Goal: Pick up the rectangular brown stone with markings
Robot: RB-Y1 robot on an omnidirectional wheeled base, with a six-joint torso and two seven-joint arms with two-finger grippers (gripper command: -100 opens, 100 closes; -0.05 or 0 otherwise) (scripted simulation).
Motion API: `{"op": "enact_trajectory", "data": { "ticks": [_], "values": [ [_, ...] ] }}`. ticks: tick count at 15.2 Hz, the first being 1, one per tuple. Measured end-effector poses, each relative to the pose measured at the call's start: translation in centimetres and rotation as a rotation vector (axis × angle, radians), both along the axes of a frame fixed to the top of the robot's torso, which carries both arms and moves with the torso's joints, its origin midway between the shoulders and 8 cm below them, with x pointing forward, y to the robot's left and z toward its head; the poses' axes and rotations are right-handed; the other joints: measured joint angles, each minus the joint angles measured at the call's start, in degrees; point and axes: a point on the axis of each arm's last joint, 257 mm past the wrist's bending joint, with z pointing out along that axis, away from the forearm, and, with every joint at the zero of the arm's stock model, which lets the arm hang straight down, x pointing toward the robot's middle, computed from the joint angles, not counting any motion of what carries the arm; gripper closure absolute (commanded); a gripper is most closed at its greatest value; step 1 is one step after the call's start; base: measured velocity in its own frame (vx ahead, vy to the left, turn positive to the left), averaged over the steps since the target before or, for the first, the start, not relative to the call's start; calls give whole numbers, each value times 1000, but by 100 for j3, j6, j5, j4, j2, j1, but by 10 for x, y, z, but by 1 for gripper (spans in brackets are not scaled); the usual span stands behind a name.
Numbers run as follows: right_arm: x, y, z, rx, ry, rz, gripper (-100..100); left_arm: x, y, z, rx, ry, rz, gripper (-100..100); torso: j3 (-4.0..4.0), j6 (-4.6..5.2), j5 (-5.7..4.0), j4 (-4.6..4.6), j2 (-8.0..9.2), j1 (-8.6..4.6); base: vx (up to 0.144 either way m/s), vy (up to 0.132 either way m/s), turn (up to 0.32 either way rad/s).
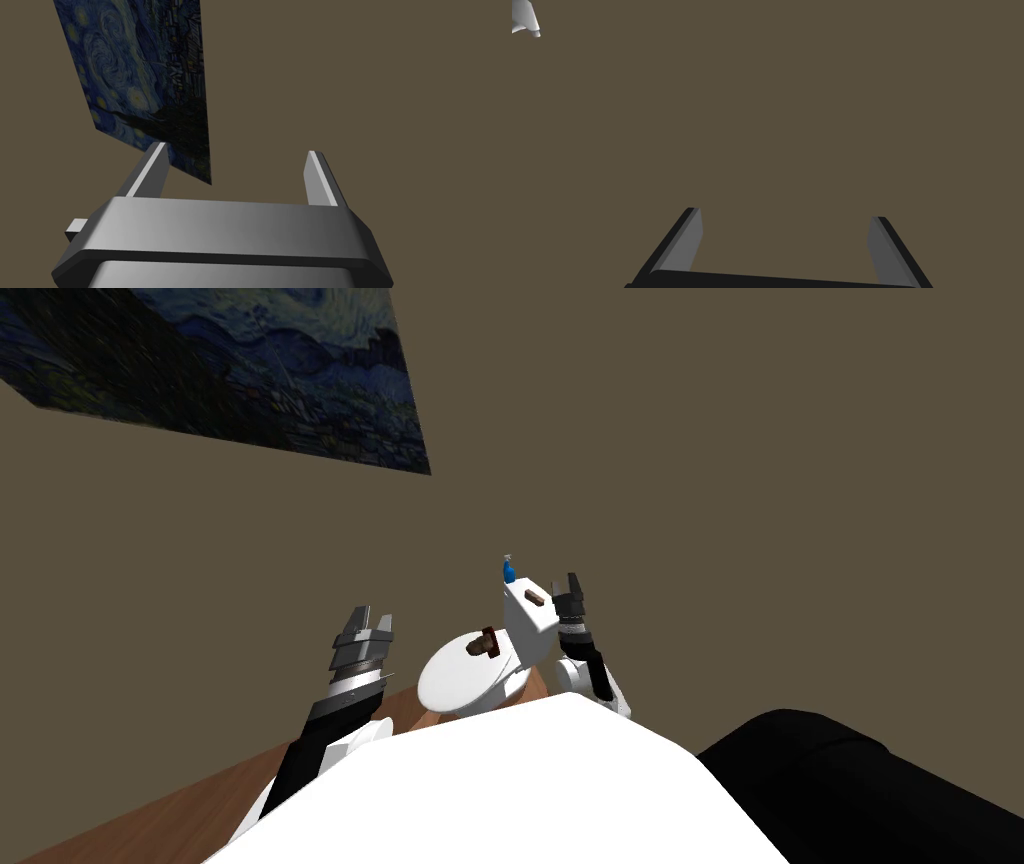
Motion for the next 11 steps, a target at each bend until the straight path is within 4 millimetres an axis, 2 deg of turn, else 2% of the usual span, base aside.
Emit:
{"op": "enact_trajectory", "data": {
  "ticks": [4,7,11],
  "values": [
    [30,15,-24,-37,85,10,-100,0,0,0,0,0,0,0,1,0,0,0,1,2,10,-32,25],
    [49,25,-31,-66,133,15,-100,0,0,0,0,0,0,0,0,0,1,0,0,3,11,-27,20],
    [80,38,-52,-116,220,27,-100,0,0,0,0,0,0,0,0,2,0,0,1,1,12,-35,24]
  ]
}}
